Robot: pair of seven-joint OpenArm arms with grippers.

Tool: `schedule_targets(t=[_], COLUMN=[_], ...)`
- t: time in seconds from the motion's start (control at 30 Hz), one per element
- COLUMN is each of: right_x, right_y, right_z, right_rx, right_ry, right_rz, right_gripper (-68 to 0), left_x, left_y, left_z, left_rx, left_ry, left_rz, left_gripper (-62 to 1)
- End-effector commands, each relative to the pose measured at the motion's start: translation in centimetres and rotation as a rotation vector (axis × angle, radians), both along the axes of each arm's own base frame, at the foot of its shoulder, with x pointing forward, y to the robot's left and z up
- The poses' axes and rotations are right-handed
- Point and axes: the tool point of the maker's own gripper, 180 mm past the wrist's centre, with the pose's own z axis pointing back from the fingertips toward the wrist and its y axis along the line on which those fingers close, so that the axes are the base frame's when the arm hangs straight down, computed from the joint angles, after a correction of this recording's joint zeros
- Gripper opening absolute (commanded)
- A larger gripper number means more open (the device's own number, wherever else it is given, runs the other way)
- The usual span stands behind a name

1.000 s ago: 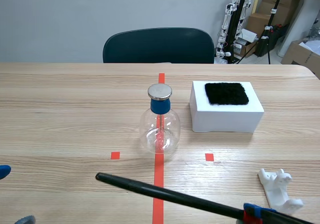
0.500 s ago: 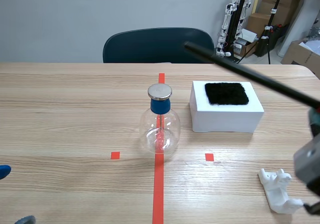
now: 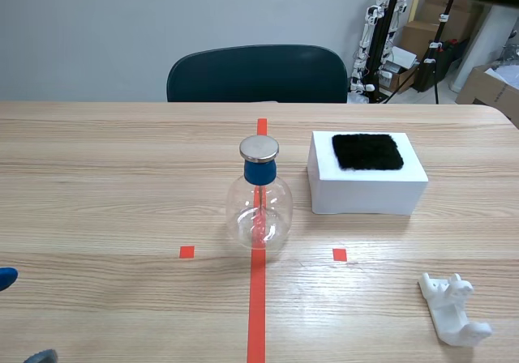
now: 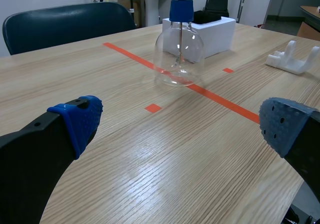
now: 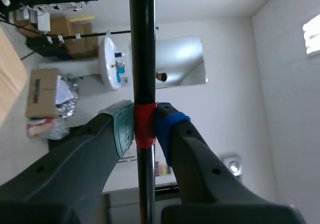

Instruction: Do the electroscope experiment. move the rod toward and away from the electroscope

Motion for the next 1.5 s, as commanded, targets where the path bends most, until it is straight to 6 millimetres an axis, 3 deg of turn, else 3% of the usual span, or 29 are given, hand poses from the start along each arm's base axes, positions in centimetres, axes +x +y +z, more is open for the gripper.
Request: schedule_targets(t=[0.0,0.17,0.6,0.97,1.47], right_x=[0.9,2.8,4.8,5.8,6.0], right_y=[1.4,3.6,9.3,10.5,10.8], right_z=[1.4,1.2,-3.9,-7.8,-8.2], right_rx=[-0.022,-0.103,-0.276,-0.336,-0.308], right_ry=[-0.045,-0.022,0.15,0.218,0.236], right_rz=[0.034,0.063,0.102,0.093,0.11], right_gripper=[-65.3,-65.3,-65.3,-65.3,-65.3], left_x=[0.2,0.2,0.2,0.2,0.2], left_y=[0.2,0.2,0.2,0.2,0.2], left_z=[0.7,0.7,0.7,0.7,0.7], left_rx=[-0.014,-0.014,-0.014,-0.014,-0.014], left_ry=[-0.023,-0.023,-0.023,-0.023,-0.023], left_rz=[0.002,0.002,0.002,0.002,0.002], left_gripper=[1.4,1.4,1.4,1.4,1.4])
